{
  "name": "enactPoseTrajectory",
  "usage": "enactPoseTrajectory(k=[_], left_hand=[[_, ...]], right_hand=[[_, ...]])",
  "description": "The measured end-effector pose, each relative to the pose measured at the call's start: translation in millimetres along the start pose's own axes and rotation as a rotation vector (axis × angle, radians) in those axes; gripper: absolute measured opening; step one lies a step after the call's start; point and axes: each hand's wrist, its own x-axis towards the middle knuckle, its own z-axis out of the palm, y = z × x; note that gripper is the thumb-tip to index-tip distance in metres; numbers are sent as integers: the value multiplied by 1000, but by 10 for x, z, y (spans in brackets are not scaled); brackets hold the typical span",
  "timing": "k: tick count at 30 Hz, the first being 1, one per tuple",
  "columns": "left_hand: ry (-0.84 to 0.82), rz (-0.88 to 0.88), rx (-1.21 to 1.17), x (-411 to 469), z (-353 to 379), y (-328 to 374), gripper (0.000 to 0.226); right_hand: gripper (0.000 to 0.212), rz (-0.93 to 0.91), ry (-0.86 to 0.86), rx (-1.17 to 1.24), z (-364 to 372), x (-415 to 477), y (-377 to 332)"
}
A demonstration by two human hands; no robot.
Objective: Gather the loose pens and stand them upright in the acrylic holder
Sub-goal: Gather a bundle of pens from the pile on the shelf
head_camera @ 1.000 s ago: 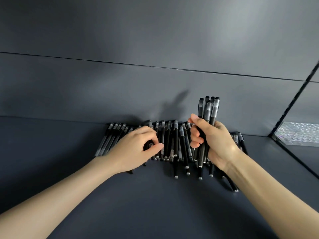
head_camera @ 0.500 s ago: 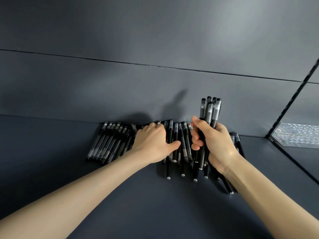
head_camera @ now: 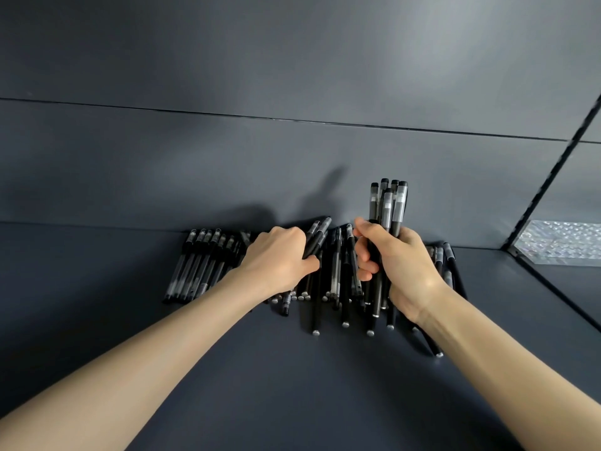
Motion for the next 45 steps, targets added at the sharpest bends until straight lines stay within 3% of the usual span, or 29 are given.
enactPoseTrajectory(k=[3,8,19,23,26,28,34,40,45], left_hand=[[37,91,27,-26,-7,-20,27],[56,124,98,-74,-10,-16,32],[-138,100,66,-8,-56,-50,20],[-161,103,-302,-2,-72,-200,25],[-91,148,-687,-82,-99,-184,24],[-31,212,-795,-142,-110,-98,26],[0,339,-925,-268,-11,87,30],[32,294,-1060,-295,-15,114,10],[176,264,-1024,-263,5,92,15]], right_hand=[[19,5,-18,3,12,-4,11],[19,7,-25,-24,33,-11,23],[20,6,-20,-45,80,-11,35],[22,-1,-5,-59,82,-17,19],[23,-19,20,-40,99,-11,14],[26,-41,43,-8,121,-6,14],[22,-96,33,101,96,-12,-50],[19,-87,54,91,54,-12,-69],[15,-126,71,125,94,-12,-35]])
